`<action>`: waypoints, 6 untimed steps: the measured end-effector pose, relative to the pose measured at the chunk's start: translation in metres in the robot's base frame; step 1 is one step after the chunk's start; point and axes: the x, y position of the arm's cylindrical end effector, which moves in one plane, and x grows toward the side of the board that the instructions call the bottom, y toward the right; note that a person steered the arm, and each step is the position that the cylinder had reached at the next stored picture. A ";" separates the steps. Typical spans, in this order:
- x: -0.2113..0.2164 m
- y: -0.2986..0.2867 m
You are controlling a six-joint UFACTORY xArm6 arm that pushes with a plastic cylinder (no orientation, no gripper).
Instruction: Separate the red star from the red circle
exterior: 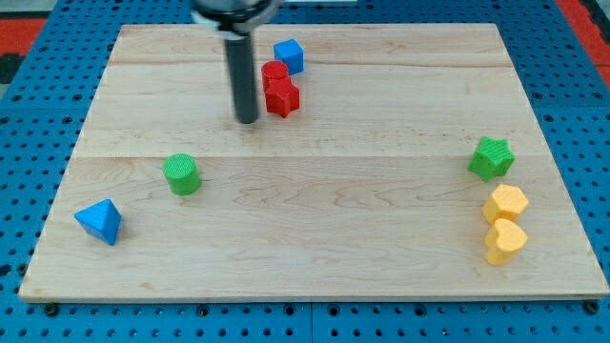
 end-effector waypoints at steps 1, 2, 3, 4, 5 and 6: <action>-0.042 0.035; -0.020 0.088; -0.018 0.139; -0.027 0.165; -0.044 0.179; -0.028 0.228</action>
